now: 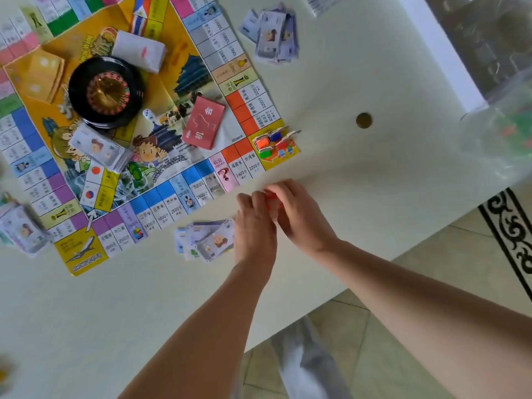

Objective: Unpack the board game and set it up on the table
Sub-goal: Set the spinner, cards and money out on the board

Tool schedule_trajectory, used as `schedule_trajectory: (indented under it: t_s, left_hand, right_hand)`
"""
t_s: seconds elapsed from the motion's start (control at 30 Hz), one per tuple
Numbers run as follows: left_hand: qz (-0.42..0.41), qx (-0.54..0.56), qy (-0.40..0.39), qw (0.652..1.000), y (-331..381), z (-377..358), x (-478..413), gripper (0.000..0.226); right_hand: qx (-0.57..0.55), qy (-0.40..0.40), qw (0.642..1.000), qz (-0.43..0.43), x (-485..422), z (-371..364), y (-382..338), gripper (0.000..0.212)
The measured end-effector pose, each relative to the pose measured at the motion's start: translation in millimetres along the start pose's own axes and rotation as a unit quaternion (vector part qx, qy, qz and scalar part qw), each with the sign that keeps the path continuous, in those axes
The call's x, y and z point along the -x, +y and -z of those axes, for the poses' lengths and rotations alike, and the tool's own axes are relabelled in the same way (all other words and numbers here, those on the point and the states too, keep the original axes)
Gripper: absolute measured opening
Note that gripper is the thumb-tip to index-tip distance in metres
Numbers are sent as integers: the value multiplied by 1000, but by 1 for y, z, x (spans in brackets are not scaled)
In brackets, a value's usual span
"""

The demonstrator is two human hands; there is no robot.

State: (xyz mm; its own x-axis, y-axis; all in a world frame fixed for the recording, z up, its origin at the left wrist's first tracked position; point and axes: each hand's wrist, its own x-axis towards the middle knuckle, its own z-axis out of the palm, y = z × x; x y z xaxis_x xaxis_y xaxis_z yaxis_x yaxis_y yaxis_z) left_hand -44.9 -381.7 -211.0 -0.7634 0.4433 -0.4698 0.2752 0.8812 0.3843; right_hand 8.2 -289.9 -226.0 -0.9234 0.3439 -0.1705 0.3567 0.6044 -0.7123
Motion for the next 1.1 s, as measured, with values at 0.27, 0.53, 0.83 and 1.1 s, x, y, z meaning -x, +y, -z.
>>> schedule_trajectory:
  t_s: [0.27, 0.53, 0.83, 1.1]
  left_hand:
    - [-26, 43, 61, 997, -1, -3, 13, 47]
    - [-36, 23, 78, 996, -7, 3, 15, 52]
    - [45, 63, 26, 997, -18, 9, 6, 60]
    - [15, 93, 9, 996, -17, 13, -2, 52]
  right_hand:
    - [-38, 2, 999, 0, 9, 10, 6, 59]
    - [45, -5, 997, -62, 24, 17, 21, 72]
    - [-40, -32, 996, -74, 11, 1, -3, 65]
    - [22, -98, 993, -56, -10, 8, 4, 62]
